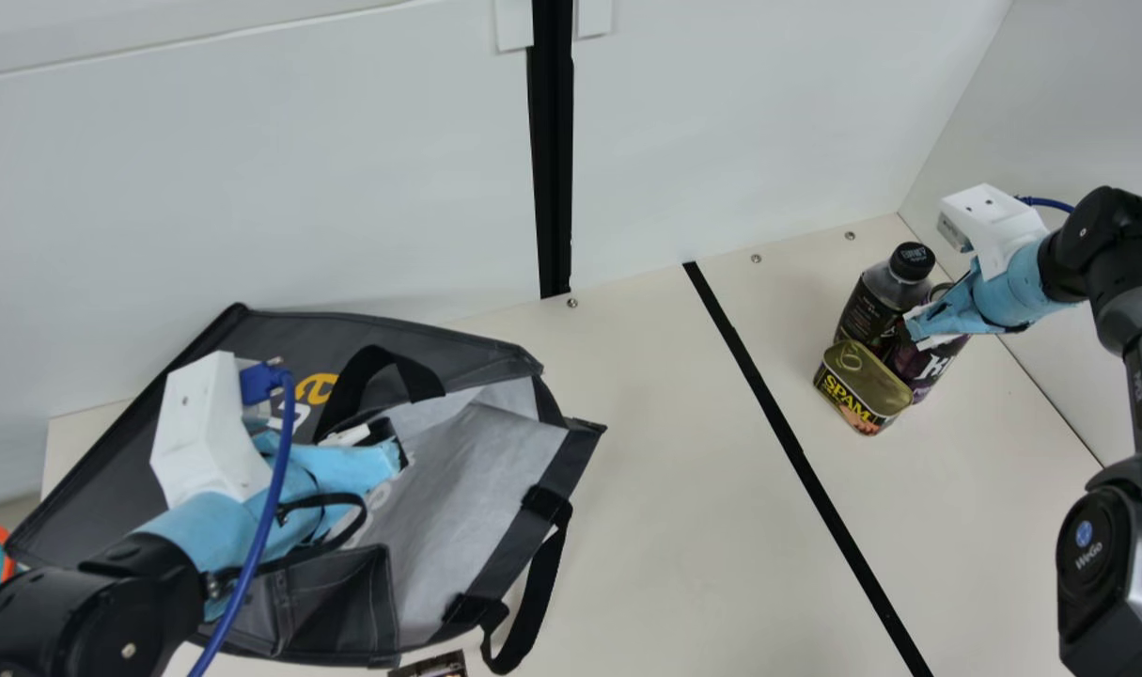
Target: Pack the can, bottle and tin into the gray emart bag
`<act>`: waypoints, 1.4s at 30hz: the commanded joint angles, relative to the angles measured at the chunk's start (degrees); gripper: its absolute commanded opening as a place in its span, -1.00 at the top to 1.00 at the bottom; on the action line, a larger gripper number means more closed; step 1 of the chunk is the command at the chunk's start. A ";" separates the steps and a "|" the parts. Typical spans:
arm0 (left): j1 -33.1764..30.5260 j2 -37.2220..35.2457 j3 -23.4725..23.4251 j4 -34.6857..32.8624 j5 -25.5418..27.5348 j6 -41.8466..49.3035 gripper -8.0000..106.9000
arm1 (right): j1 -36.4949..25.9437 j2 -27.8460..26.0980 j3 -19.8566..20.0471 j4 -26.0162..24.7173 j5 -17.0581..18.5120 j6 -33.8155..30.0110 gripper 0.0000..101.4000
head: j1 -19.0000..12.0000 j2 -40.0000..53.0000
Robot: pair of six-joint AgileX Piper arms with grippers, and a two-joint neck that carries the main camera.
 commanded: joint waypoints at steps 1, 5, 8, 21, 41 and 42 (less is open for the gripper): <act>0.00 0.00 0.00 0.00 0.00 0.00 0.68 | -0.10 0.14 -0.25 -0.47 0.09 -0.10 1.00 | -1.30 -0.05; 0.00 0.00 0.00 0.00 0.00 0.00 0.68 | -0.22 -0.11 -0.64 -1.42 -0.08 -0.36 1.00 | -1.30 -0.05; 0.00 0.00 0.00 0.00 0.00 0.00 0.68 | -0.31 -0.62 -0.77 -1.96 -0.05 -0.48 1.00 | -1.30 -0.05; 0.00 0.00 0.00 0.00 0.00 0.00 0.68 | -0.51 -6.45 2.32 -3.05 0.08 -0.15 1.00 | -1.30 -0.05; 0.00 0.00 0.00 0.00 0.00 0.00 0.68 | 1.50 -21.92 12.79 -3.28 1.15 1.62 1.00 | -1.30 -0.05; 0.00 0.00 0.00 0.00 0.00 0.00 0.68 | 1.78 -22.75 13.35 -3.34 1.27 1.76 1.00 | -1.30 -0.05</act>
